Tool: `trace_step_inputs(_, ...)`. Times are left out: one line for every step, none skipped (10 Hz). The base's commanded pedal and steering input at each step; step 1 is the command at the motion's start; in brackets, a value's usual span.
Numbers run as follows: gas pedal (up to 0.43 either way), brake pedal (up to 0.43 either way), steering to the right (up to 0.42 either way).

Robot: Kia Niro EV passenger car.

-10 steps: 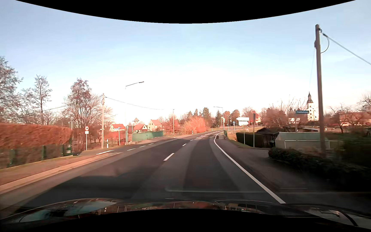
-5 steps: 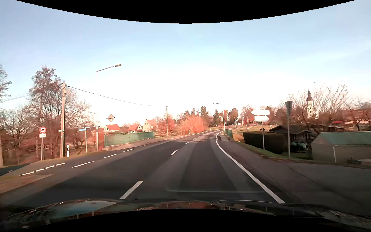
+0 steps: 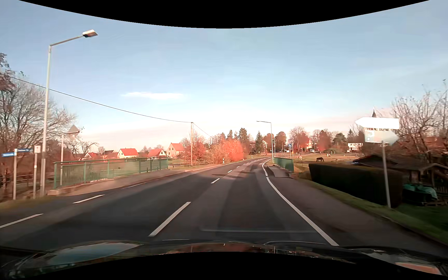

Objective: Follow the waypoints while adhering to traffic rules and regulations

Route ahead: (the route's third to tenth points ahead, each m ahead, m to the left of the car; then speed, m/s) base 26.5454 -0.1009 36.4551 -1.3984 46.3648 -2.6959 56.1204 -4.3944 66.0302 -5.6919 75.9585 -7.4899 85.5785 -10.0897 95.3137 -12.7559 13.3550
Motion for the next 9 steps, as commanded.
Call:
trace_step_inputs(0.087,0.0,0.011)
trace_step_inputs(0.087,0.0,0.011)
trace_step_inputs(0.087,0.0,0.011)
trace_step_inputs(0.087,0.0,0.01)
trace_step_inputs(0.087,0.0,0.012)
trace_step_inputs(0.087,0.0,0.012)
trace_step_inputs(0.087,0.0,0.012)
trace_step_inputs(0.087,0.0,0.012)
trace_step_inputs(0.087,0.0,0.012)
